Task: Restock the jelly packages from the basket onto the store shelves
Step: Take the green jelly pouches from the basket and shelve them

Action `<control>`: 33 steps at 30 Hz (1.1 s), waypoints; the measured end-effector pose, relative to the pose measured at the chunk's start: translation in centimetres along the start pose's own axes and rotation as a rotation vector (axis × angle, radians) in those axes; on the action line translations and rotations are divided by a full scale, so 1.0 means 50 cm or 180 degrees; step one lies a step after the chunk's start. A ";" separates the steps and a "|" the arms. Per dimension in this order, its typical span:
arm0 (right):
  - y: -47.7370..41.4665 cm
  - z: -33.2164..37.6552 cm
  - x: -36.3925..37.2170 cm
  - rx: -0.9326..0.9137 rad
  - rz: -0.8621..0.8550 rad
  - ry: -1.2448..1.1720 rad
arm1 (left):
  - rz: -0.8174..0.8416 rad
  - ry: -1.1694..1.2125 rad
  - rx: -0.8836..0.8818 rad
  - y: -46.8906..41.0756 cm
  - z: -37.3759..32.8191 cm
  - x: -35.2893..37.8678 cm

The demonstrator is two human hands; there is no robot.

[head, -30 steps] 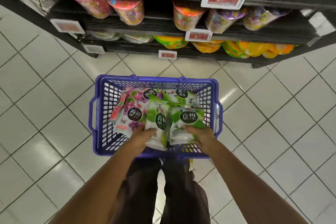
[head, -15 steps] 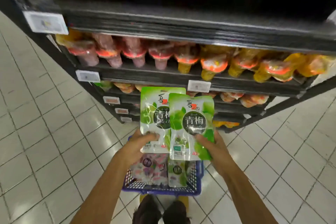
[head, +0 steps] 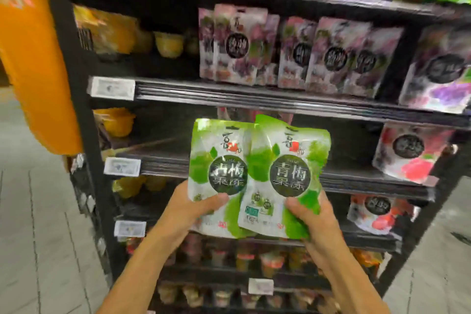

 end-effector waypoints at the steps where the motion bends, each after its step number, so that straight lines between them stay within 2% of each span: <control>1: -0.001 0.038 0.012 -0.0146 0.0006 0.0010 | 0.0046 0.0011 0.0145 -0.017 -0.035 -0.002; 6: 0.009 0.204 0.069 -0.0709 0.0128 0.0378 | 0.0161 0.0161 0.0603 -0.084 -0.165 -0.016; 15: -0.003 0.360 0.100 -0.1013 -0.0222 0.0459 | 0.0420 0.0299 0.1143 -0.193 -0.297 0.021; 33: -0.179 0.665 0.091 -0.1288 -0.0615 0.0233 | 0.0323 0.0354 0.1136 -0.395 -0.403 0.098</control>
Point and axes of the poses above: each hand's wrist, its own y-axis away from the middle knuckle, its own x-axis out of the palm, z = x × y, the point moved 3 cm from there along -y, towards the middle knuckle, and after that the axes turned 15 degrees about x, right-handed, at the moved point
